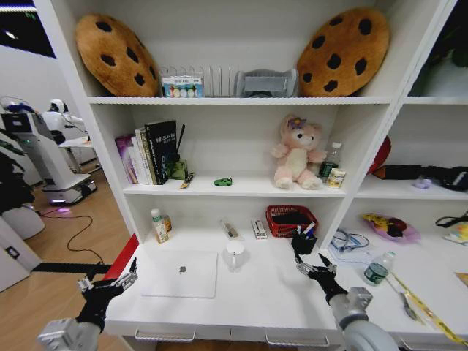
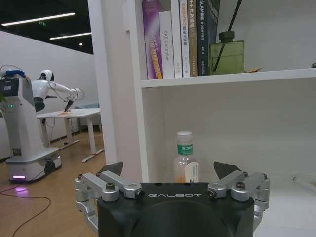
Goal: Organize the objects on the table.
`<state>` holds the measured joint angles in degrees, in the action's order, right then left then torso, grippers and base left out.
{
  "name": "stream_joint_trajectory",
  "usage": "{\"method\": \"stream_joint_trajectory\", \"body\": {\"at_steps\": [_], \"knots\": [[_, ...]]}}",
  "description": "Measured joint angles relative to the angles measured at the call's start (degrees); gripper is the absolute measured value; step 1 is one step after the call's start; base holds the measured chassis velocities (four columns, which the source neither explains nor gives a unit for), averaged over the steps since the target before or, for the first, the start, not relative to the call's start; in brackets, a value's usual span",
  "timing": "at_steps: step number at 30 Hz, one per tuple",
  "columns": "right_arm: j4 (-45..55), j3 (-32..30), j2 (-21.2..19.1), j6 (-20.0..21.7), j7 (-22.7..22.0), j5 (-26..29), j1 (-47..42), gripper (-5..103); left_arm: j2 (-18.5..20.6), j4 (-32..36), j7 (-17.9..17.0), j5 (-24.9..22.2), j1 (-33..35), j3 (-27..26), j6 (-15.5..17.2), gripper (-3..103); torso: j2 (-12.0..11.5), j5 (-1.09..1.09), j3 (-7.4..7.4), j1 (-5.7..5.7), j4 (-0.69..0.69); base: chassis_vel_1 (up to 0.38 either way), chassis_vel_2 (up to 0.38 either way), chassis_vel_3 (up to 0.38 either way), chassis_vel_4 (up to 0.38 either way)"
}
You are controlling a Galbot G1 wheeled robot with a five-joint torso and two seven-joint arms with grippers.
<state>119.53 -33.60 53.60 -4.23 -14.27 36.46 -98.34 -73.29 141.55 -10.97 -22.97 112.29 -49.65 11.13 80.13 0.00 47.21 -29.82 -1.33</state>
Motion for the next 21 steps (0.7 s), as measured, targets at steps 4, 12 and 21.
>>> {"method": "stream_joint_trajectory", "body": {"at_steps": [4,12,21], "knots": [[0.6,0.3,-0.4,-1.2,2.1,1.2,0.9,100,0.0,0.0,0.0,0.0,0.0,0.0,0.0,100,0.0,0.00,0.00,-0.01,0.01,0.000,0.000,0.000,0.000],[0.0,0.5,-0.7,-2.6,4.4,3.4,1.5,100,0.0,0.0,0.0,0.0,0.0,0.0,0.0,100,0.0,-0.02,0.00,-0.01,0.00,-0.028,-0.018,0.026,0.033],[-1.0,0.5,-0.4,-3.2,4.8,3.0,1.6,100,0.0,0.0,0.0,0.0,0.0,0.0,0.0,100,0.0,-0.01,0.01,-0.02,0.00,-0.190,-0.175,0.175,0.176]]}}
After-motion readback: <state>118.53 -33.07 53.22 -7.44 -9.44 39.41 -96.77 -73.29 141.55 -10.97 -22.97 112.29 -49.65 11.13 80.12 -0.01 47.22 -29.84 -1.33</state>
